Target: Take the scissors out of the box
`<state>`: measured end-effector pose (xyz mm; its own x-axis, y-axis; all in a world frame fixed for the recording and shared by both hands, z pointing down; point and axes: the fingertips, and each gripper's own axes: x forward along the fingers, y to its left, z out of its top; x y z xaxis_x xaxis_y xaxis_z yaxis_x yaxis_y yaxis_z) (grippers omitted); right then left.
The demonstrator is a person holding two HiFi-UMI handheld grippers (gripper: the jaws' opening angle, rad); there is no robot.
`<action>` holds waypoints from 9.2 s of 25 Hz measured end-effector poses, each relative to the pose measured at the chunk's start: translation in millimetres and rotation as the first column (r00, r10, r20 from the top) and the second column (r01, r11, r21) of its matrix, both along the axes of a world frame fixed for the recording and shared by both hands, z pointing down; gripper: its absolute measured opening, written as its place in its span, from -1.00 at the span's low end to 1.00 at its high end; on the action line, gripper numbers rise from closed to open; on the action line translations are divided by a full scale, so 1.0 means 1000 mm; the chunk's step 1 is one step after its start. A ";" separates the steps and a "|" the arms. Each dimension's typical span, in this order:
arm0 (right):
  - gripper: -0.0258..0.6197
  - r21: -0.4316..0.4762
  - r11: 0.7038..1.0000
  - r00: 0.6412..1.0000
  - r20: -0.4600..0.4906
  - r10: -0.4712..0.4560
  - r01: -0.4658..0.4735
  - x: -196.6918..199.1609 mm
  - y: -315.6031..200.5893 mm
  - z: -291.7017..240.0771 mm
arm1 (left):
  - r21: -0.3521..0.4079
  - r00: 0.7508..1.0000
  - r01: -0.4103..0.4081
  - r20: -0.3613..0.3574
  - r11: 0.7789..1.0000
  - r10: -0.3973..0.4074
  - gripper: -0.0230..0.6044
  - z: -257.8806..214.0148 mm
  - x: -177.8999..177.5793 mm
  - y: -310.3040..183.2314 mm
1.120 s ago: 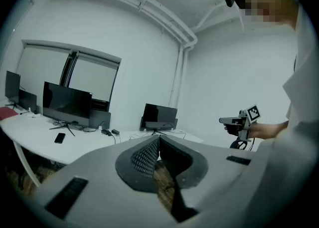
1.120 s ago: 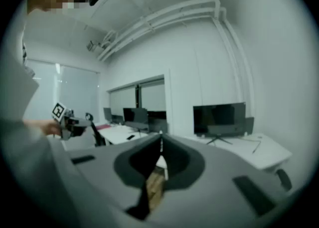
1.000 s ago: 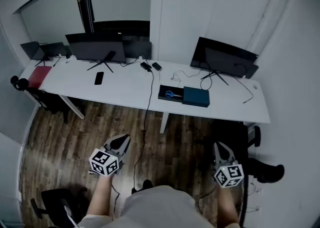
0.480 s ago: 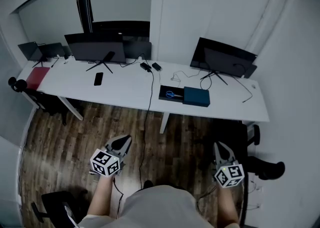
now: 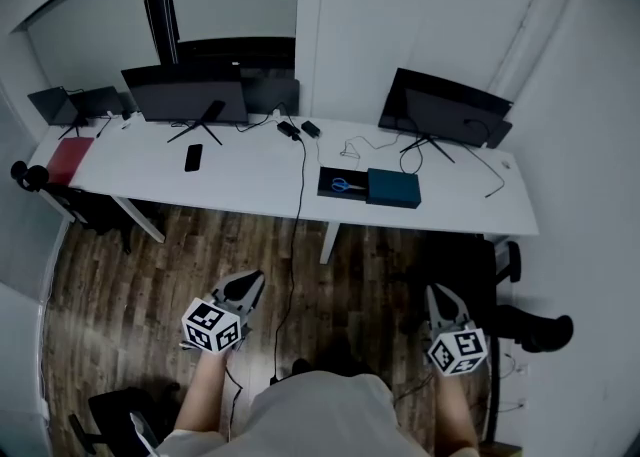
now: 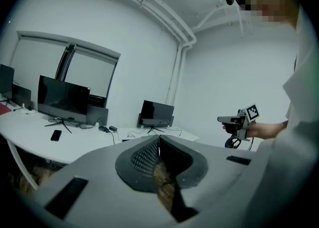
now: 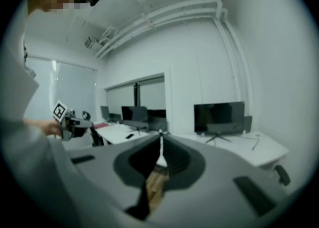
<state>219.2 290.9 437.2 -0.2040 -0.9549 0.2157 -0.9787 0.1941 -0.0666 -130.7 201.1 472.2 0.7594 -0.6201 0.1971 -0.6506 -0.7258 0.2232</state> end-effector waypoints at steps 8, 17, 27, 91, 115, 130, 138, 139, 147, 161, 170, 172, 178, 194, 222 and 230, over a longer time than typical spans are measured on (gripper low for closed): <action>-0.82 -0.010 0.999 1.000 0.004 -0.031 0.031 0.007 -0.041 0.010 | -0.007 1.000 0.011 0.016 1.000 -0.011 -0.81 0.006 0.011 -0.028; -0.82 -0.022 0.995 0.995 0.006 -0.098 0.098 0.023 -0.123 0.015 | -0.001 0.998 0.057 0.032 0.998 -0.057 -0.81 0.003 0.025 -0.085; -0.82 -0.041 0.985 0.986 0.011 -0.165 0.166 0.056 -0.201 0.028 | -0.023 0.993 0.112 0.036 0.993 -0.111 -0.81 0.010 0.064 -0.143; -0.82 -0.580 0.757 0.871 -0.155 -0.466 0.302 -0.021 -0.531 0.246 | -0.228 0.984 -0.174 0.007 0.958 0.180 -0.81 0.145 0.128 -0.450; -0.44 -0.906 0.287 0.507 -0.097 -0.857 0.311 -0.051 -0.544 0.421 | -0.314 1.000 -0.011 -0.013 0.949 0.007 -0.81 0.198 0.137 -0.470; -0.57 -0.947 0.228 0.361 -0.137 -0.922 0.224 -0.039 -0.543 0.454 | -0.369 0.997 0.077 0.002 0.926 -0.082 -0.81 0.219 0.118 -0.457; -0.58 -0.900 0.318 0.420 -0.175 -0.890 0.299 -0.047 -0.549 0.428 | -0.335 0.997 0.075 0.002 0.939 -0.078 -0.81 0.200 0.113 -0.456; -0.58 -0.889 0.337 0.438 -0.181 -0.881 0.311 -0.048 -0.551 0.421 | -0.331 0.997 0.073 0.000 0.941 -0.077 -0.81 0.197 0.112 -0.456; -0.58 -0.803 0.477 0.552 -0.230 -0.801 0.358 -0.054 -0.565 0.368 | -0.289 0.999 0.031 -0.002 0.957 -0.033 -0.81 0.172 0.113 -0.446; -0.58 -0.599 0.734 0.815 -0.222 -0.535 0.319 -0.035 -0.552 0.253 | -0.216 0.991 -0.130 -0.003 0.968 0.133 -0.81 0.140 0.119 -0.411; -0.58 -0.482 0.824 0.911 -0.113 -0.396 0.298 -0.003 -0.517 0.200 | -0.185 0.991 -0.131 -0.004 0.974 0.133 -0.81 0.115 0.130 -0.388; -0.58 -0.455 0.838 0.924 -0.080 -0.375 0.301 0.006 -0.507 0.190 | -0.180 0.993 -0.118 -0.005 0.977 0.119 -0.81 0.112 0.133 -0.380; -0.58 -0.384 0.867 0.938 -0.006 -0.346 0.317 0.023 -0.463 0.157 | -0.166 0.997 -0.073 0.006 0.983 0.074 -0.81 0.096 0.137 -0.341; -0.58 -0.251 0.928 0.960 0.033 -0.277 0.276 0.068 -0.338 0.089 | -0.115 0.998 0.029 -0.060 0.993 -0.037 -0.81 0.034 0.127 -0.243; -0.58 -0.054 0.995 0.996 0.026 -0.084 0.085 0.040 -0.291 0.013 | -0.026 0.999 -0.031 -0.026 0.999 0.031 -0.81 0.001 0.053 -0.245; -0.58 -0.030 0.997 0.997 0.012 -0.074 0.075 0.035 -0.290 0.000 | -0.006 0.998 -0.054 -0.042 0.999 0.054 -0.81 -0.009 0.053 -0.256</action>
<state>254.5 1.2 436.9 -0.2769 -0.9299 0.2421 -0.9608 0.2641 -0.0841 -77.4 -54.5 463.4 0.7994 -0.5767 0.1685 -0.6005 -0.7581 0.2544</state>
